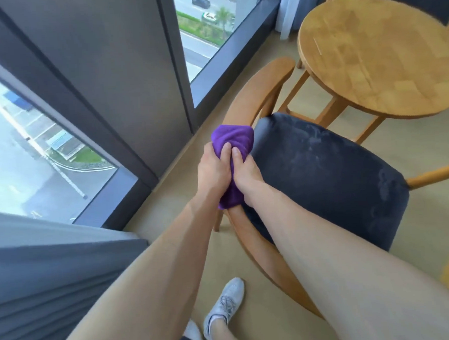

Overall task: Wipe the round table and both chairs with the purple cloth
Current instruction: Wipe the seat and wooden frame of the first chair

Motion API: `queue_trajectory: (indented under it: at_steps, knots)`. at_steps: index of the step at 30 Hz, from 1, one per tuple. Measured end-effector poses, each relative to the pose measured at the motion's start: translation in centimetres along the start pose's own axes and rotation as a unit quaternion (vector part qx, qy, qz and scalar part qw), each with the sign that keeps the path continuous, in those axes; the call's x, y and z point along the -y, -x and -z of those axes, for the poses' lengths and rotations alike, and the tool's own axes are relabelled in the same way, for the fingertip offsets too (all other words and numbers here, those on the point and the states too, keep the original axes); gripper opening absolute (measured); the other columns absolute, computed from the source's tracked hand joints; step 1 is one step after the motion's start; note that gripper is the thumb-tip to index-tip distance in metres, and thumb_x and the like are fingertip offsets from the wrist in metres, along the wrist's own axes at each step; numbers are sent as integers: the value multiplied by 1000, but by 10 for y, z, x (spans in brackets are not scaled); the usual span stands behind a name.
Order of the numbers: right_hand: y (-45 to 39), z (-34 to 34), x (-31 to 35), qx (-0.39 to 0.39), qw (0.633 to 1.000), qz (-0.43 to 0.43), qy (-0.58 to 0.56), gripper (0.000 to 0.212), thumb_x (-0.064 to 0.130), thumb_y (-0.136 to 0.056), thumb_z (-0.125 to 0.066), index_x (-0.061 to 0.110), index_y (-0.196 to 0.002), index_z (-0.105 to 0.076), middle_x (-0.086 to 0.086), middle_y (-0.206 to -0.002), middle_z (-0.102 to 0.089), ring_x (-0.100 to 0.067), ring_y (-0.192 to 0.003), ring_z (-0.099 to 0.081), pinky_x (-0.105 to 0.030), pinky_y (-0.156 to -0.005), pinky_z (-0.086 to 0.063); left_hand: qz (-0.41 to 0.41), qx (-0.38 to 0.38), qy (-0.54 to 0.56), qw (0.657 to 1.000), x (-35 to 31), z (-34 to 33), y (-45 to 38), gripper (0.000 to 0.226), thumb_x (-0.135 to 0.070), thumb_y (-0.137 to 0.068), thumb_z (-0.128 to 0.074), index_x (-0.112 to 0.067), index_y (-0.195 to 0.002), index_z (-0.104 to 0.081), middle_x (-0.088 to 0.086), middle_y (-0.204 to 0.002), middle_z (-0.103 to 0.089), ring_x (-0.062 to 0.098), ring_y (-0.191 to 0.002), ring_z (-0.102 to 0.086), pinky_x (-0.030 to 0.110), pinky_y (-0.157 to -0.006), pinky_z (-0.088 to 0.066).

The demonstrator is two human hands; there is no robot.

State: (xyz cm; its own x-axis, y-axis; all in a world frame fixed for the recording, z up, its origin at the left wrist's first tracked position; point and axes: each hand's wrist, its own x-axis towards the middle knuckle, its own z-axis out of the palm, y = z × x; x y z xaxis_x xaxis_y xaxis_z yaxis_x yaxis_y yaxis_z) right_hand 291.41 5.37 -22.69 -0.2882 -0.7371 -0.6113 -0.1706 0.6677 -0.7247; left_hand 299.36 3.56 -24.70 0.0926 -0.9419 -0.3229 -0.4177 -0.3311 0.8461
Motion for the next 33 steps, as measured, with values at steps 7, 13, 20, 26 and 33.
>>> queue_trajectory:
  at_steps: [7,13,20,26,33]
  knots:
    - [31,9,-18,84,987,-30,136,67,57,-101,-26,6,-138,-47,-17,-131,-58,-34,-116,-57,-46,-103,-46,97,-15,99,990,17,-5,56,50,-52,-100,-38,-16,-131,-52,4,-120,-62,27,-110,-59,38,-97,-46]
    - [68,21,-39,131,971,7,198,54,46,-104,-32,7,-139,-48,-17,-136,-56,-31,-123,-54,-42,-110,-41,179,-1,244,953,18,-3,121,39,-43,-104,-40,-14,-113,-63,15,-124,-65,32,-114,-62,44,-103,-49]
    - [122,56,-44,146,935,23,323,56,49,-104,-32,7,-137,-49,-15,-132,-58,-31,-120,-54,-44,-111,-38,241,-28,348,906,14,-18,187,52,-52,-102,-36,-15,-131,-57,14,-125,-64,35,-115,-61,50,-104,-48]
    - [160,91,-52,180,900,30,395,60,52,-102,-33,9,-143,-46,-15,-134,-57,-31,-118,-56,-41,-106,-41,295,-52,307,904,-1,-39,235,63,-58,-101,-28,-17,-147,-41,13,-142,-52,37,-130,-49,54,-112,-35]
    - [186,155,-88,201,876,86,429,52,57,-98,-37,15,-121,-58,-7,-122,-64,-24,-107,-61,-43,-100,-45,324,-93,299,893,-17,-82,299,66,-59,-98,-38,-17,-148,-35,12,-149,-45,36,-135,-44,52,-113,-34]
